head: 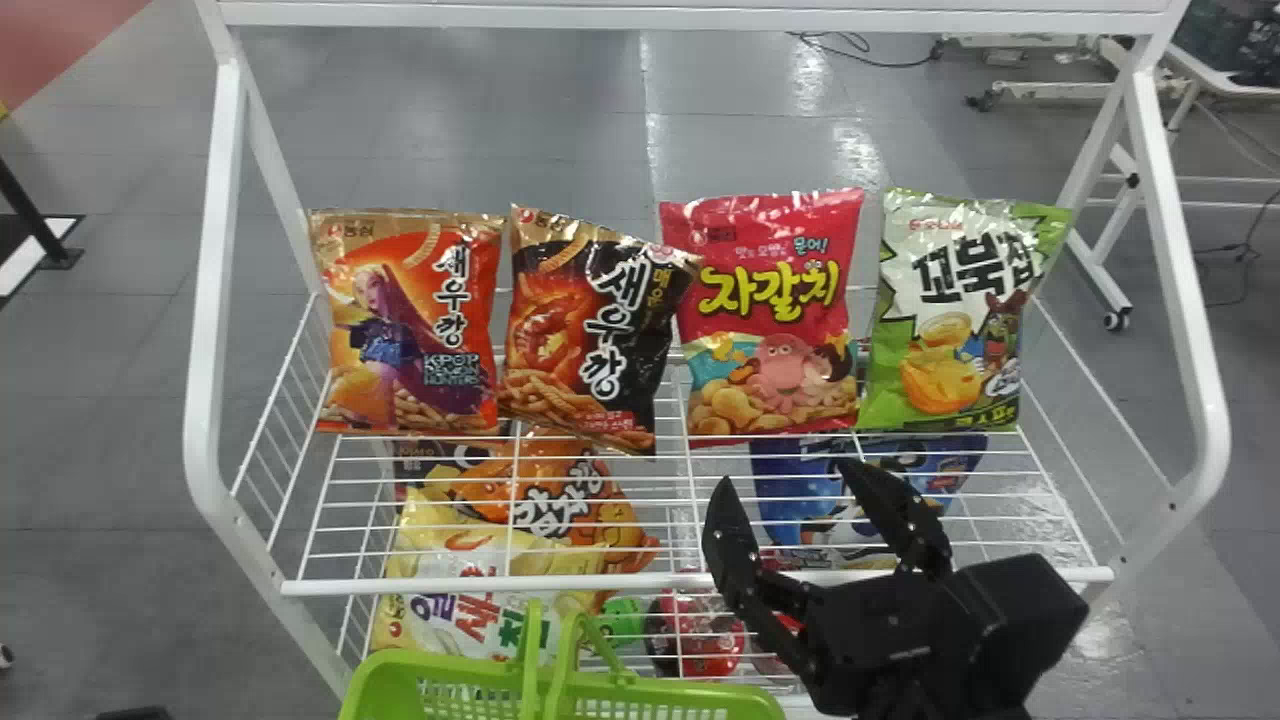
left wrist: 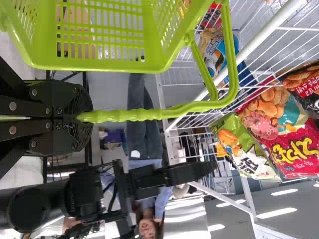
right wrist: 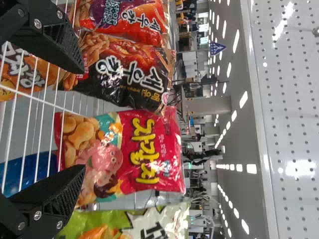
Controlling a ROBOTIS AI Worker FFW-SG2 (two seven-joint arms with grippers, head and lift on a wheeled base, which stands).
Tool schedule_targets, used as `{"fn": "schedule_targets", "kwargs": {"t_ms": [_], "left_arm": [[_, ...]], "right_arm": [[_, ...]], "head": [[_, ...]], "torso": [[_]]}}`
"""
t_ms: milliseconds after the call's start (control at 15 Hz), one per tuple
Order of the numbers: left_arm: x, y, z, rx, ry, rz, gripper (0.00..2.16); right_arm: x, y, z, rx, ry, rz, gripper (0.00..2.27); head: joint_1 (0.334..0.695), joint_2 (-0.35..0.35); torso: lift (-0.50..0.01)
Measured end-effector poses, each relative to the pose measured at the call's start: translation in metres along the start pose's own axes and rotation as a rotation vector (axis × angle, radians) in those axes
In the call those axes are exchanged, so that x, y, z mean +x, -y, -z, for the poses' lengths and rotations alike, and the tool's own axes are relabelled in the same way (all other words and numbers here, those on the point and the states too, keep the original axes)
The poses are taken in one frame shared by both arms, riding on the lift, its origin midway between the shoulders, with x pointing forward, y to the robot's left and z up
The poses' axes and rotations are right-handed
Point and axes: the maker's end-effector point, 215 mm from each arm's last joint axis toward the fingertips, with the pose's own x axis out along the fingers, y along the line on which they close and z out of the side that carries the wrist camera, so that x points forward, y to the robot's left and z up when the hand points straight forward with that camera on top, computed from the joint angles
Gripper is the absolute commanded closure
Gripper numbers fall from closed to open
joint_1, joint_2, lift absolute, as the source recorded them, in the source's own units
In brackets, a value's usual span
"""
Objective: Hold basket handle with left hand then pick spicy shrimp crackers with right hand and place into basket
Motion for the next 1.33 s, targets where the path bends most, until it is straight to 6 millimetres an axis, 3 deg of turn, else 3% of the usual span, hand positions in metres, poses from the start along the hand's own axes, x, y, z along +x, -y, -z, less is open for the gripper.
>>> {"fn": "schedule_targets", "kwargs": {"t_ms": [333,933,1333], "left_arm": [[0.006,0.002,0.011,0.012,-0.052,0.002,1.9],[0.007,-0.001,0.016,0.001,-0.072,0.004,1.9],[0.004,-0.005,0.017,-0.021,-0.08,0.016,1.9]], "right_arm": [[0.055,-0.027,0.009,-0.006,-0.038,-0.012,0.15],[0.134,-0.068,-0.004,-0.02,-0.057,-0.048,0.15],[0.17,-0.069,0.017,-0.089,-0.107,-0.054,0.17]], "head": [[0.695,0.088],[0.695,0.177],[0.695,0.193]], "torso": [[-0.037],[-0.037],[-0.037]]}}
